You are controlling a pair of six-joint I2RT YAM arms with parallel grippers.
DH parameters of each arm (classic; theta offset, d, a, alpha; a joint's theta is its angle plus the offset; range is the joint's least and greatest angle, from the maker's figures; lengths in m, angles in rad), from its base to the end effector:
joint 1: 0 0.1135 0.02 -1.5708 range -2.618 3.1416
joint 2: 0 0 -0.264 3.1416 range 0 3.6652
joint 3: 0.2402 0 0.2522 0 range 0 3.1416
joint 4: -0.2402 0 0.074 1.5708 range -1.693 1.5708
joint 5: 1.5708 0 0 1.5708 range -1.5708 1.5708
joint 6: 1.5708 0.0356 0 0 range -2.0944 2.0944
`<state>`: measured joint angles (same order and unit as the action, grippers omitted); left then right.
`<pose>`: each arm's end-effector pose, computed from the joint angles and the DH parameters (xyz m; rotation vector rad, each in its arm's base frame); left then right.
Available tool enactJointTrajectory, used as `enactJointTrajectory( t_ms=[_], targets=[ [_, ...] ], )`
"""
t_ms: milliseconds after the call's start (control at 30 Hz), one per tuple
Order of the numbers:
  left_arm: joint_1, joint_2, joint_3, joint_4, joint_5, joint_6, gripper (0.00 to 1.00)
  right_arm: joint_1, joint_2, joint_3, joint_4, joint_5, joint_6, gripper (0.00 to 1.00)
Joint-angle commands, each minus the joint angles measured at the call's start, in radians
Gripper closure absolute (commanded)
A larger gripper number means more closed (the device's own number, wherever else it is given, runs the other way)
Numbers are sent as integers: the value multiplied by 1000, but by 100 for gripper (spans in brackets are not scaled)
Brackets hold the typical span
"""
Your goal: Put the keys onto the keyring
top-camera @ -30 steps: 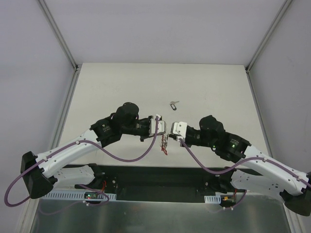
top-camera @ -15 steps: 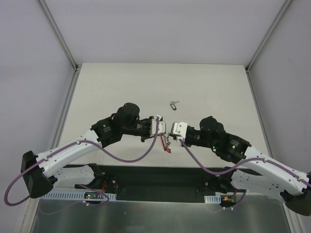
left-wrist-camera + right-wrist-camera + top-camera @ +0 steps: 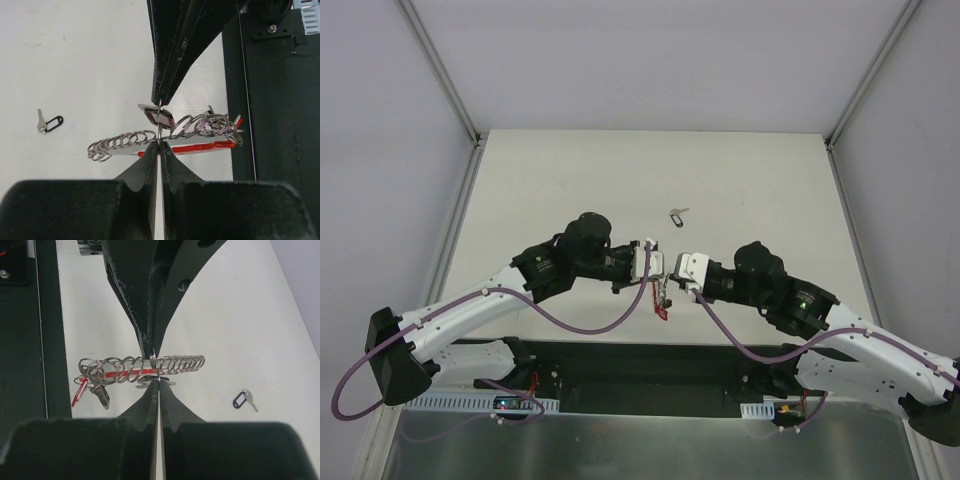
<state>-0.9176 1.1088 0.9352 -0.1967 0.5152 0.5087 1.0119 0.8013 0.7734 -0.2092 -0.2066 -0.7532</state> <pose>0.1391 -0.2107 0.3286 1.5310 1.2361 -0.7687 0.0938 0.1638 0.3307 -1.4936 1.0369 0.3703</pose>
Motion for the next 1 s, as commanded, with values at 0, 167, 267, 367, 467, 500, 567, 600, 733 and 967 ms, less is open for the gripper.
enactJointTrajectory(
  t_ms=[0, 167, 267, 367, 467, 500, 567, 600, 733, 967],
  targets=[
    [-12, 2, 14, 54, 19, -9, 100, 5, -10, 7, 41, -14, -18, 99],
    [-15, 3, 16, 54, 14, -9, 100, 7, -5, 12, 30, -20, -24, 99],
    [-15, 0, 13, 54, 12, -6, 100, 8, -8, 13, 30, -33, -28, 99],
    [-17, 3, 16, 54, 19, -6, 100, 7, -2, 15, 25, -33, -32, 99],
    [-15, 3, 14, 56, 20, -7, 100, 10, 1, 17, 19, -34, -34, 99],
    [-17, 5, 16, 54, 20, -9, 100, 11, -2, 18, 16, -33, -34, 99],
    [-15, 3, 13, 54, 10, -7, 100, 11, -5, 18, 16, -31, -34, 99],
    [-15, 0, 13, 54, 5, -6, 100, 13, -10, 18, 13, -30, -32, 99],
    [-17, -3, 11, 54, -1, -6, 100, 14, -13, 18, 8, -22, -35, 98],
    [-15, -3, 11, 56, 3, -9, 100, 19, -11, 20, 7, -20, -35, 99]
  ],
)
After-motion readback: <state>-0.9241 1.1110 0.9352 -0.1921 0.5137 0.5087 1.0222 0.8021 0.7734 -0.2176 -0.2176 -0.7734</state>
